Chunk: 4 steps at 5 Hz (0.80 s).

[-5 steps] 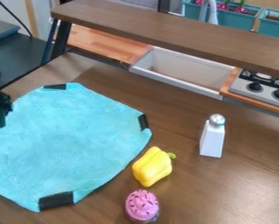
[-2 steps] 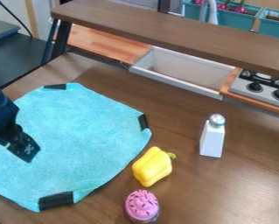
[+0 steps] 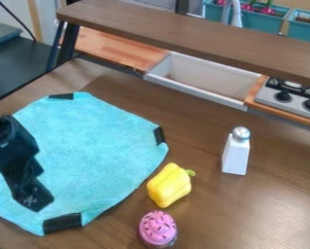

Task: Fold the cloth from the bottom right to the top left

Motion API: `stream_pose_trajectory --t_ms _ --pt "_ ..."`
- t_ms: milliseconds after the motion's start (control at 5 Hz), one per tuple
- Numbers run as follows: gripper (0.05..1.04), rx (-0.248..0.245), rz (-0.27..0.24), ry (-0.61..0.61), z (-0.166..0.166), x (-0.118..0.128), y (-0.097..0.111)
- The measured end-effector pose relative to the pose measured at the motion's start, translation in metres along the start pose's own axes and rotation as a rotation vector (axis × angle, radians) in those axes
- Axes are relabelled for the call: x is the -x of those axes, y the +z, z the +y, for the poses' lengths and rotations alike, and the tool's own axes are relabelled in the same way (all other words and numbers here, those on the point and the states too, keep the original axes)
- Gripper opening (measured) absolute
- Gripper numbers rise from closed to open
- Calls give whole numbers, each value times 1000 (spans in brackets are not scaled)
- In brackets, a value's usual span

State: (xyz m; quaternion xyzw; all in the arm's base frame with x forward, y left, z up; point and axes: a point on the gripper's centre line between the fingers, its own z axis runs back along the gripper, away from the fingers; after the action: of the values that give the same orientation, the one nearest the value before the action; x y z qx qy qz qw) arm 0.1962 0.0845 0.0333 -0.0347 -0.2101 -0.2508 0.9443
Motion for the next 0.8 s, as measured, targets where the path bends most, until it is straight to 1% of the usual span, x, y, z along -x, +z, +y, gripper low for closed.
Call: stream_pose_trajectory --t_ms 200,400,600,800 --pt "1001 19 37 -35 -16 7 -17" --pt "1001 6 56 -58 -25 11 -28" --pt "1001 -20 68 -67 -28 15 -39" --pt "952 -79 72 -63 -24 16 -44"
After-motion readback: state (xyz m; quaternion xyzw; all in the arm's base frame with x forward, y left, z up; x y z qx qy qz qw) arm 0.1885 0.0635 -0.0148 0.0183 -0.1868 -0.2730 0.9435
